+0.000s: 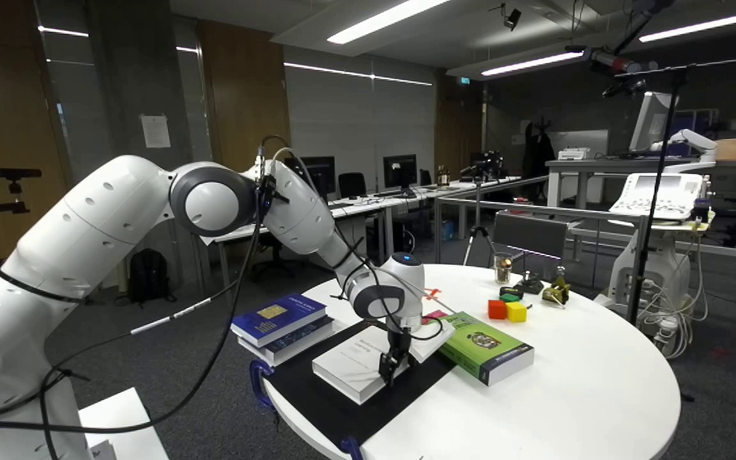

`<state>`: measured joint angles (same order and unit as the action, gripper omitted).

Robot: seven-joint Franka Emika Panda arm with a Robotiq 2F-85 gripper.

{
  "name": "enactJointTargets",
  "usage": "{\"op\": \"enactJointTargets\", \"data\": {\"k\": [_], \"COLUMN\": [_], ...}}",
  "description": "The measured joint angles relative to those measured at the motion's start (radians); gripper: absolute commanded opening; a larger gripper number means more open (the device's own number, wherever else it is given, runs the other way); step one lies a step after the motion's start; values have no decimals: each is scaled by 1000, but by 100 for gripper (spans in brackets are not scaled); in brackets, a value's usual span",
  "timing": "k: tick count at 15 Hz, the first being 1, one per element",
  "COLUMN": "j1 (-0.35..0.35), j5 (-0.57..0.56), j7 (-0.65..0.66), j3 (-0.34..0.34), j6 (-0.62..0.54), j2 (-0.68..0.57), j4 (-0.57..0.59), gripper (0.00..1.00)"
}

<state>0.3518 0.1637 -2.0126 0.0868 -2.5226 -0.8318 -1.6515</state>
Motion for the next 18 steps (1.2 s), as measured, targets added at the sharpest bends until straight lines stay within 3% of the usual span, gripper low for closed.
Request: {"op": "enactJointTargets", "data": {"k": [18], "j1": [-20], "j5": [0], "j7": [3], "j3": [3], "j6": [0], "j2": [60], "j4": [-16], "gripper": [100]}}
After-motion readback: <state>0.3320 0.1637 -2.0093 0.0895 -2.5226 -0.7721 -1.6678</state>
